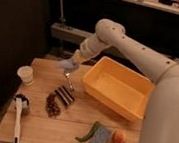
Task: Place towel in tray
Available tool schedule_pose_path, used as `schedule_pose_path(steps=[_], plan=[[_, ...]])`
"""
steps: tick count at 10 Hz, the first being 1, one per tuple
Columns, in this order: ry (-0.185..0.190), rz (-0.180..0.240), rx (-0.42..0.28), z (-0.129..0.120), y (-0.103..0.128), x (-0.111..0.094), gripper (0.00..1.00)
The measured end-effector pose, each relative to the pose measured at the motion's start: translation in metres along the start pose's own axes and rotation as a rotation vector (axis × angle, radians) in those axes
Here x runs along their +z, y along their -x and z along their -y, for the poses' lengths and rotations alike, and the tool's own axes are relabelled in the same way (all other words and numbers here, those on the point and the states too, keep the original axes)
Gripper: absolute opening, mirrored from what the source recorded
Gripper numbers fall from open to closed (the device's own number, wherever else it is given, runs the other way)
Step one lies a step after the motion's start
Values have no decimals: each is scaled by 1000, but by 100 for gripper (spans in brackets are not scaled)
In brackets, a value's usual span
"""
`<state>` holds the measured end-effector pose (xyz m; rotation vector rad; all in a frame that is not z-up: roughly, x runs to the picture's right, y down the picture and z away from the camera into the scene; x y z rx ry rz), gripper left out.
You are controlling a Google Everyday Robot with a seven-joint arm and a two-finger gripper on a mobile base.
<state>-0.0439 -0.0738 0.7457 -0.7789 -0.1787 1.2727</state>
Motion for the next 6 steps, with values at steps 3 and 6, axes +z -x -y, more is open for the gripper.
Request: schedule_pose_path(steps=[3,6], plan=[[-86,11,112,51,-43,-49,0],[-155,-27,235,95,-93,-66,0]])
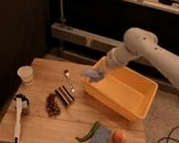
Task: Place towel in tray
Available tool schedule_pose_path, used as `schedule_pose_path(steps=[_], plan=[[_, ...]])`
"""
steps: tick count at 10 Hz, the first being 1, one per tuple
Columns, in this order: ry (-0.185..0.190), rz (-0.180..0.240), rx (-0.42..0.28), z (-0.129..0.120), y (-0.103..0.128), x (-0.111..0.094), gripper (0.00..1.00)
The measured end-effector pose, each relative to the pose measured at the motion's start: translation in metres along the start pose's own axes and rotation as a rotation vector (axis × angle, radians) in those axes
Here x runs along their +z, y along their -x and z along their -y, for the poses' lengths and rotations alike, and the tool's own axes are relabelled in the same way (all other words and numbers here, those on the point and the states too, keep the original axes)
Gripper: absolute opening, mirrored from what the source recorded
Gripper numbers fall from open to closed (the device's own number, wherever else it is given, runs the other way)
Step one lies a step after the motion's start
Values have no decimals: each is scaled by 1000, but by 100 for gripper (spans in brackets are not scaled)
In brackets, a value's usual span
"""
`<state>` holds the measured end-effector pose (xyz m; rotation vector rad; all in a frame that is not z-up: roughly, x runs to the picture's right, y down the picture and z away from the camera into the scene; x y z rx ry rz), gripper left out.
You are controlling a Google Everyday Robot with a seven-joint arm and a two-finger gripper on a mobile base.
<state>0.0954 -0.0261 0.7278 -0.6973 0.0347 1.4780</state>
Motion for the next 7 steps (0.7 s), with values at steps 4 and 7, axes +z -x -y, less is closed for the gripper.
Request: schedule_pose_path(steps=[4,7], plan=[[-78,-116,141,61,-39,46,10],[-119,-177,227,73,-39,74,42]])
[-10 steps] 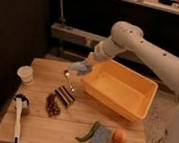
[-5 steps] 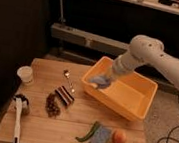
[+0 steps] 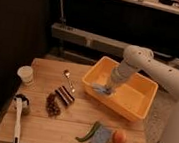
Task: Place towel in tray
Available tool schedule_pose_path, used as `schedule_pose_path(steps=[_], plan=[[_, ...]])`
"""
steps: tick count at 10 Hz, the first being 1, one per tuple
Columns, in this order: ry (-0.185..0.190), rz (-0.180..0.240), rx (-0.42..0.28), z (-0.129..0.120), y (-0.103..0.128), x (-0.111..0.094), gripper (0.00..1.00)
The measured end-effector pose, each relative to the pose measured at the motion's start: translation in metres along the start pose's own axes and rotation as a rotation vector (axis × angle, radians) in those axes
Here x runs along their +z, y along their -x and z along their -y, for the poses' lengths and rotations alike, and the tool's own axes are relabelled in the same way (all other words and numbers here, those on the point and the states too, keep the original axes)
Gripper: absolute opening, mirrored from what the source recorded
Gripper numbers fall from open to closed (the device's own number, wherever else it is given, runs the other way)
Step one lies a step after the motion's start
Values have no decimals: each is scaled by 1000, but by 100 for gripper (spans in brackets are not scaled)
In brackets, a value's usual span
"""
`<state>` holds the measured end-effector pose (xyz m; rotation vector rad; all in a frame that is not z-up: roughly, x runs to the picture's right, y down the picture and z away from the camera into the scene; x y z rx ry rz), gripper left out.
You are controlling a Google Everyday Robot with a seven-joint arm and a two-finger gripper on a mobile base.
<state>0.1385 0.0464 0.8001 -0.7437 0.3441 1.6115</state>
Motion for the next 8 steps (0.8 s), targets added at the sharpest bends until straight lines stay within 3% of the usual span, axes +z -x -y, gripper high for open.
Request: schedule_pose_path(steps=[4,6,8], plan=[[-3,-38,98,15,-2,14,78],[29,-20,140,23,-3,16,80],[39,-14,156,28,-4,17,80]])
